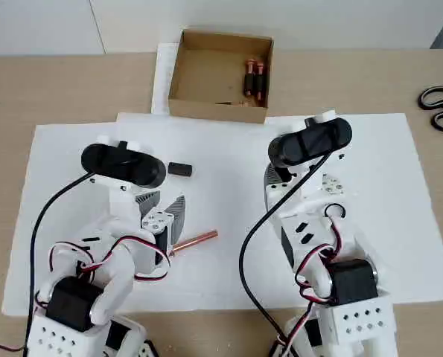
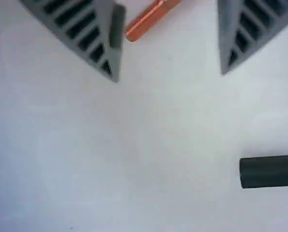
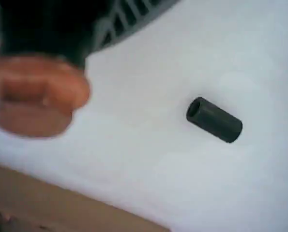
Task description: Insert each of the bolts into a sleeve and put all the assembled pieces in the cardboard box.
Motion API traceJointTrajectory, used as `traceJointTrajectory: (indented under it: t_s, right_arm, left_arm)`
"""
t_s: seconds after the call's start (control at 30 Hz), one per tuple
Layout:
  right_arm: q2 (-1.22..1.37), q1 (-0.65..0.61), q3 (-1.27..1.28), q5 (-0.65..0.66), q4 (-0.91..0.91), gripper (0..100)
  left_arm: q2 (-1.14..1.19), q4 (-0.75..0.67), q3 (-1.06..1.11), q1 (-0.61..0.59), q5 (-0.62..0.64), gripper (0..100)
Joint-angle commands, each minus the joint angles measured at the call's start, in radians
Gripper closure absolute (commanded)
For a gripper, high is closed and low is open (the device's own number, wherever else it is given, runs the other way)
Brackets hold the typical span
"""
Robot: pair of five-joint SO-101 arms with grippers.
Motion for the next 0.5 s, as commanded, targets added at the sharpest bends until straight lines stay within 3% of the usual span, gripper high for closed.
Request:
traceJointTrajectory:
  t_s: [0.0,0.47]
  right_arm:
    - [0.002,0.008,-0.083,0.011,0.002,99.5]
    - [0.176,0.01,-0.215,0.009,0.004,99.5]
  left_arm:
    - [-0.012,0.0,-0.005,-0.006,-0.005,87]
    - [-0.012,0.005,-0.004,-0.006,-0.005,87]
